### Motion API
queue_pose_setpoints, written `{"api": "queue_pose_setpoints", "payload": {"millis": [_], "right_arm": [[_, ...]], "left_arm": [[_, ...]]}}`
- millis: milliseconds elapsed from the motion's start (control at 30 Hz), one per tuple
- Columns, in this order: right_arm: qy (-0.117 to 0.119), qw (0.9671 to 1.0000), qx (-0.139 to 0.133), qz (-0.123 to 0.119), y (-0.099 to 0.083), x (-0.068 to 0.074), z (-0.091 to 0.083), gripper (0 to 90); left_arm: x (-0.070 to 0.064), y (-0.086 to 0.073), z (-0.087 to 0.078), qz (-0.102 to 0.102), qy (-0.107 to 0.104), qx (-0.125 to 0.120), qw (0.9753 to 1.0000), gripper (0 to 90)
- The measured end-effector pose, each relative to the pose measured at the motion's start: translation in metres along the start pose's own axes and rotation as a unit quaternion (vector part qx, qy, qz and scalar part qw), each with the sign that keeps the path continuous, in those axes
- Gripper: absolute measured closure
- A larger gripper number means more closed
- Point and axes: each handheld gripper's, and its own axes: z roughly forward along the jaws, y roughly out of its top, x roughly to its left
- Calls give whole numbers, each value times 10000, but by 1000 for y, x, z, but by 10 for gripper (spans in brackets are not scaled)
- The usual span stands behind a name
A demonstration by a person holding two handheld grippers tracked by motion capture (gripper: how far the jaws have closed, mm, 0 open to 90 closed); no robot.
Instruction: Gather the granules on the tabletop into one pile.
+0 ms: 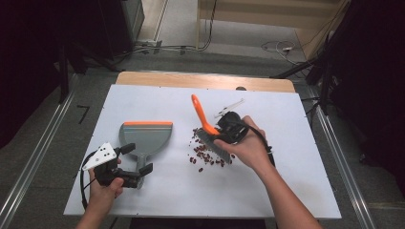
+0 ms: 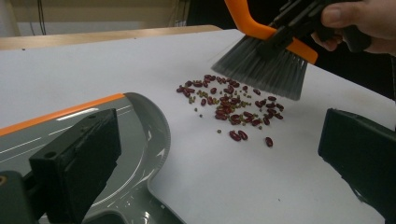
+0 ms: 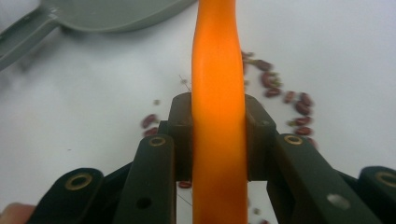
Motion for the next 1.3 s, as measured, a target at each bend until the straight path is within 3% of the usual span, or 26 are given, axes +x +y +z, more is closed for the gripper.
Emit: {"api": "queue_pose_setpoints", "payload": {"millis": [33,67,133,267,333,367,433,467,633,700,867,1300], "right_arm": [[63,10000,22,-31,2,7,4,689],[448,9990,49,57,5,19,14,689],[574,9983,50,86,6,22,17,689],[1190,9916,172,470,13,36,43,689],[1231,9908,265,503,13,37,49,689],[1128,9912,415,554,13,36,60,690],[1061,9913,463,627,13,34,64,690],[908,9918,464,770,11,26,67,689],[753,9913,400,1004,6,9,65,686],[680,9919,394,995,4,5,64,685],[509,9899,331,1280,-3,-15,58,682],[337,9838,208,1750,-17,-45,48,680]], "left_arm": [[0,0,0,-7,-2,-4,10000,0],[0,0,-1,-7,3,9,10000,0],[1,0,-1,-18,18,5,10000,0],[3,-1,-2,-39,30,-3,10000,0],[2,-1,-2,-42,23,-4,10000,0],[2,0,-2,-34,16,-4,10000,0],[2,0,-3,-36,8,-13,10000,0],[2,-1,-3,-40,5,-26,10000,0],[3,-1,-4,-65,24,-18,10000,0],[3,-1,-4,-72,24,-22,10000,0],[1,-1,-2,-52,15,1,10000,1],[2,0,-2,-121,55,13,9999,4]]}}
